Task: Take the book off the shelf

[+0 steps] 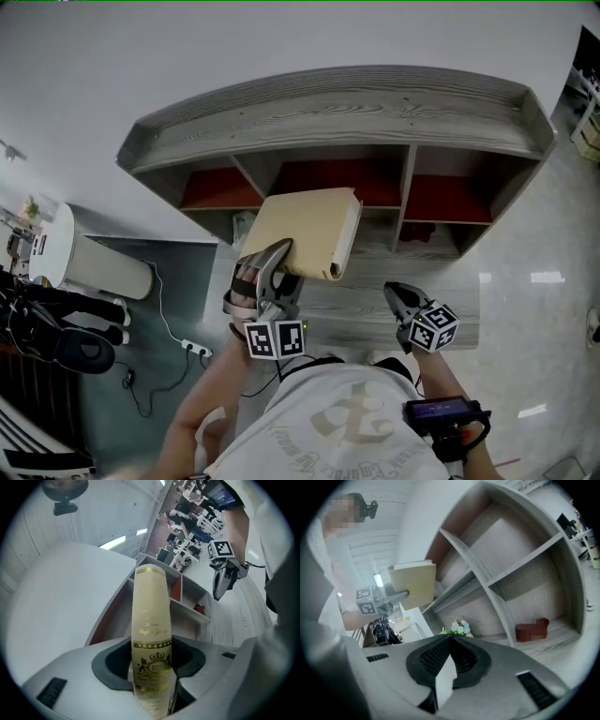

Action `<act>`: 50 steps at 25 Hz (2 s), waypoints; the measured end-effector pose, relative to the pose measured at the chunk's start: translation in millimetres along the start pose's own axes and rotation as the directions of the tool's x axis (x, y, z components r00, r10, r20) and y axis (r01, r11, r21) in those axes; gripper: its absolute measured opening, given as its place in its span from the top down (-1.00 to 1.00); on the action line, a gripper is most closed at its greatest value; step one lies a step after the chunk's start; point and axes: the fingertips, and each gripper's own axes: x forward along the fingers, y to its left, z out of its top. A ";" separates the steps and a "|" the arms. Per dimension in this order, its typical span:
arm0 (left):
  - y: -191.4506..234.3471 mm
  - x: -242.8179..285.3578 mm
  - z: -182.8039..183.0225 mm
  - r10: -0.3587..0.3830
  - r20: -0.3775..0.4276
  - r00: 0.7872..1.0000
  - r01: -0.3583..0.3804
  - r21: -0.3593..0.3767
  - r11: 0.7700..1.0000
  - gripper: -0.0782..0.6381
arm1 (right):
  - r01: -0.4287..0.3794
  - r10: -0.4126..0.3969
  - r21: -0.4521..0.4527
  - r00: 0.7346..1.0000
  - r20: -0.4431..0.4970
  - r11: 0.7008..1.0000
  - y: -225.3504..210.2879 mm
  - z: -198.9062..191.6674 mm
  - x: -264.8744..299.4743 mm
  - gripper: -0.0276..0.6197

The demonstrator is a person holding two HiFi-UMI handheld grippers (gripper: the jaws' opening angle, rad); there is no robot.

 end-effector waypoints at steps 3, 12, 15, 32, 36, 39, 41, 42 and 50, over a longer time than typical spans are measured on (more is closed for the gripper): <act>-3.1 -12.3 -11.6 -0.008 -0.009 1.000 0.008 -0.053 0.999 0.17 | -0.004 0.004 -0.003 1.000 -0.007 1.000 9.9 -3.6 5.2 0.90; -22.6 -44.0 -57.6 -0.050 -0.052 0.997 0.037 -0.233 0.972 0.17 | -0.017 0.016 -0.033 0.999 -0.041 0.999 35.1 -8.4 23.0 0.90; -29.2 -50.2 -75.4 -0.063 -0.068 0.996 0.043 -0.264 0.964 0.17 | -0.027 0.025 -0.046 0.999 -0.048 0.999 42.7 -6.9 33.0 0.90; -90.8 -75.4 -152.7 -0.200 -0.133 0.971 0.065 -0.657 0.751 0.17 | -0.063 0.053 -0.081 0.992 -0.118 0.995 62.8 -15.9 53.4 0.90; -98.4 -82.7 -169.2 -0.225 -0.141 0.964 0.041 -0.758 0.651 0.17 | -0.082 0.071 -0.086 0.990 -0.123 0.993 66.9 -16.2 61.5 0.90; -111.4 -89.6 -183.6 -0.246 -0.150 0.958 0.013 -0.830 0.558 0.17 | -0.104 0.093 -0.083 0.988 -0.123 0.991 69.3 -17.4 68.4 0.90; -120.7 -93.2 -188.3 -0.264 -0.145 0.954 0.007 -0.866 0.500 0.17 | -0.106 0.096 -0.077 0.988 -0.122 0.991 71.9 -18.5 69.1 0.90; -123.4 -94.3 -188.5 -0.268 -0.138 0.953 0.007 -0.880 0.475 0.17 | -0.107 0.097 -0.076 0.988 -0.122 0.991 73.7 -19.1 69.3 0.90; -136.3 -101.0 -192.7 -0.276 -0.111 0.955 0.002 -0.926 0.378 0.17 | -0.161 0.151 -0.075 0.980 -0.126 0.984 86.1 -20.4 83.0 0.91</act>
